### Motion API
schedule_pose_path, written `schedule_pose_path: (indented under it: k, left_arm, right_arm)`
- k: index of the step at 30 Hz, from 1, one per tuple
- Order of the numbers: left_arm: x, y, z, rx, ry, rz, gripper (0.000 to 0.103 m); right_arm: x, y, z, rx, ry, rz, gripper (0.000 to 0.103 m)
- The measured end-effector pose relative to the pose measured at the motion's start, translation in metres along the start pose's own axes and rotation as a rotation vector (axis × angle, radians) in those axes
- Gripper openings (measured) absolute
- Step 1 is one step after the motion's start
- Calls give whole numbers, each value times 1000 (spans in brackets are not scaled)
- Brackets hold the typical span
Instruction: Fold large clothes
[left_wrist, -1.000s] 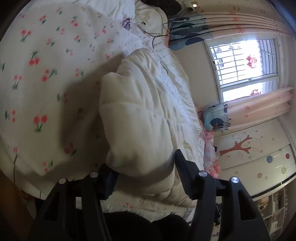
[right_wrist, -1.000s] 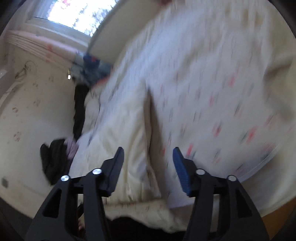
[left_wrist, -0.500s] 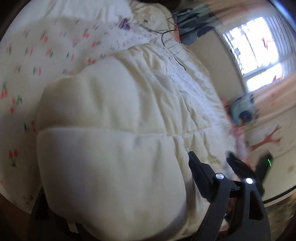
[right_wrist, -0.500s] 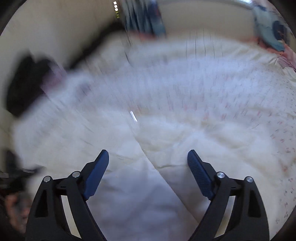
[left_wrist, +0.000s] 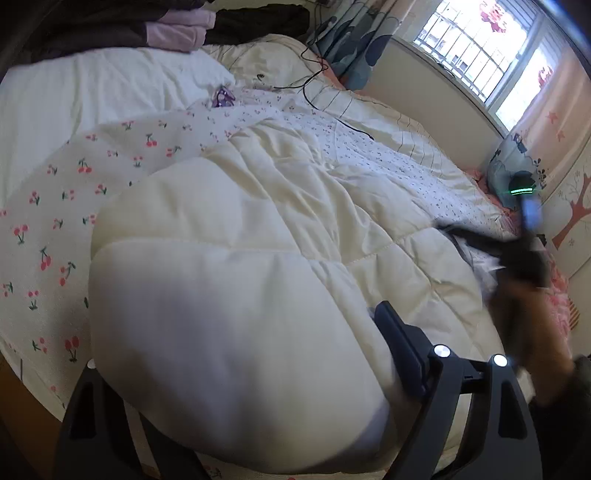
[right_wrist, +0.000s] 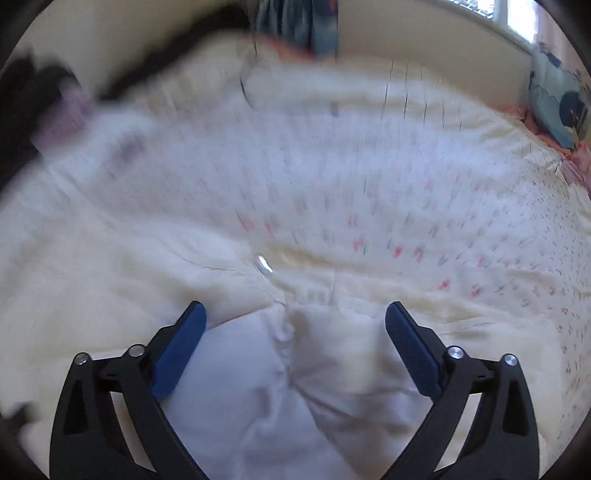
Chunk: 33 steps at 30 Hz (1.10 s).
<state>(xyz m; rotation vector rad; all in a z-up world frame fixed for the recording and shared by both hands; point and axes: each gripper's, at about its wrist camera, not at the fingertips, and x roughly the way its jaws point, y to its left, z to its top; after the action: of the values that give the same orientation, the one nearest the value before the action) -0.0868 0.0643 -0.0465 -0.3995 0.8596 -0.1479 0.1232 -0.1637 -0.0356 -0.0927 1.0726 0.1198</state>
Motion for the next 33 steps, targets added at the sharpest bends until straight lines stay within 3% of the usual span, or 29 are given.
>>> schedule_pose_path:
  k: [1,4,6,8,10,13,16,18,19,24,26,28,30,33]
  left_arm:
    - [-3,-3,0,14,-12,4,87]
    - [-5,-16,-2,91,-22,67,87]
    - [-6,-16,-2,95,-21,69,87]
    - [-7,-15,-2,101,-24,69,87]
    - [-8,-16,-3,108,-28,74,87]
    - [-11,-19,-4,118,-34,82,87]
    - [-11,-20,-5,123,-37,89,87]
    - [-12,-23,-5,137,-39,90,87]
    - [-12,-24,-5,145,-41,95,87]
    - [-13,-28,-7,177,-48,122,87]
    - [-13,-28,-7,179,-49,119,87]
    - [-13,-27,-7,177,-49,117,87]
    - [-13,-28,-7,180,-50,120,87]
    - [-14,-27,-8,184,-46,120,87]
  right_arm:
    - [23,-1,-3,21,58,33,97]
    - [16,-10,-2,46,65,78,97]
    - [-3,-22,-4,70,39,125,97]
    - [-37,-41,-12,100,-46,127,97]
    - [-75,-69,-26,134,-135,84,97]
    - [-110,-114,-52,202,-223,-56,97]
    - [-94,-163,-86,303,-174,-166,97]
    - [-69,-187,-107,381,-116,-92,97]
    - [-64,-201,-116,454,-118,-11,97]
    - [-106,-198,-116,417,-219,-36,97]
    - [-128,-193,-128,407,-275,-75,97]
    - [-128,-193,-146,408,-276,-113,97]
    - [-109,-195,-164,423,-223,-81,97]
    - [-120,-204,-175,483,-258,-29,97]
